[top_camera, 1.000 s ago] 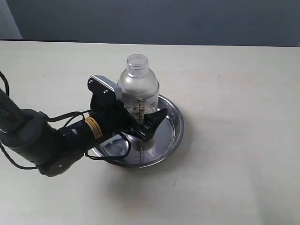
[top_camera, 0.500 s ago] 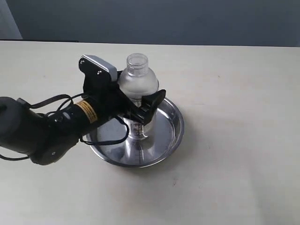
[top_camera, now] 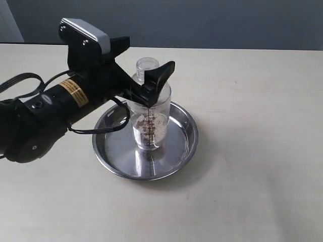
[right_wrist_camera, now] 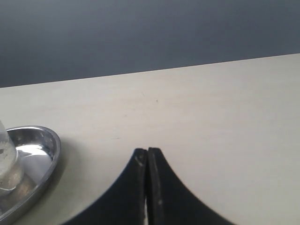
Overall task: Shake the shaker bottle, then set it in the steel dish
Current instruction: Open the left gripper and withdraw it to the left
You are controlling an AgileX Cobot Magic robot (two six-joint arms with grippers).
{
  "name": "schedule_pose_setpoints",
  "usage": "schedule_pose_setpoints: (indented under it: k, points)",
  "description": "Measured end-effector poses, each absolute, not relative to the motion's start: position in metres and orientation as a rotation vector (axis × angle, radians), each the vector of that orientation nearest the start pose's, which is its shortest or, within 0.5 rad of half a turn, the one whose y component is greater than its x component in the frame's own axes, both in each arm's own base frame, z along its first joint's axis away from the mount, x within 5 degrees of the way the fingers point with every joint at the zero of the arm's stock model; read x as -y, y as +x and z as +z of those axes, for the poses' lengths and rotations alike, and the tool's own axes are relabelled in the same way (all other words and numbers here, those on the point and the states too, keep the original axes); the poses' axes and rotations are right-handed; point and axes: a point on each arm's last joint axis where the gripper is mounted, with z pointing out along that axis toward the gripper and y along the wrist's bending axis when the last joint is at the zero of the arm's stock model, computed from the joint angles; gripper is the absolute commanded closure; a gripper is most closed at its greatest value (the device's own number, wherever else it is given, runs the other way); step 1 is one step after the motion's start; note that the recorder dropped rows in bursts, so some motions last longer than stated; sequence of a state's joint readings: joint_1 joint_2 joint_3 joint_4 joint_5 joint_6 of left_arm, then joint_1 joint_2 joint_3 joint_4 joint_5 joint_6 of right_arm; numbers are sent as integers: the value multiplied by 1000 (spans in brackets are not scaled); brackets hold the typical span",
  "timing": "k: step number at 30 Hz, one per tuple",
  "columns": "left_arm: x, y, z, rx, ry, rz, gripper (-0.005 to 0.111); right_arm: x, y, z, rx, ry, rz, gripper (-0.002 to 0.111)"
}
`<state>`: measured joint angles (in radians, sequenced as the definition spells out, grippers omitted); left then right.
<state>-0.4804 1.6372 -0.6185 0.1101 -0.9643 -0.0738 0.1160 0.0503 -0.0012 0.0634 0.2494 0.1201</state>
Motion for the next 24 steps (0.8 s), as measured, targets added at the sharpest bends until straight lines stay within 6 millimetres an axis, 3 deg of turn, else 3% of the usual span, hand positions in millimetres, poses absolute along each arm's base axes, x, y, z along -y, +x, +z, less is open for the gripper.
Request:
schedule_pose_setpoints:
  k: [12, 17, 24]
  points:
    - [125, 230, 285, -1594, 535, -314, 106, -8, 58, 188, -1787, 47, 228, 109]
    - [109, 203, 305, -1594, 542, -285, 106, -8, 58, 188, -1787, 47, 228, 109]
    - [88, 165, 316, -1584, 484, -302, 106, -8, 58, 188, -1787, 47, 228, 109]
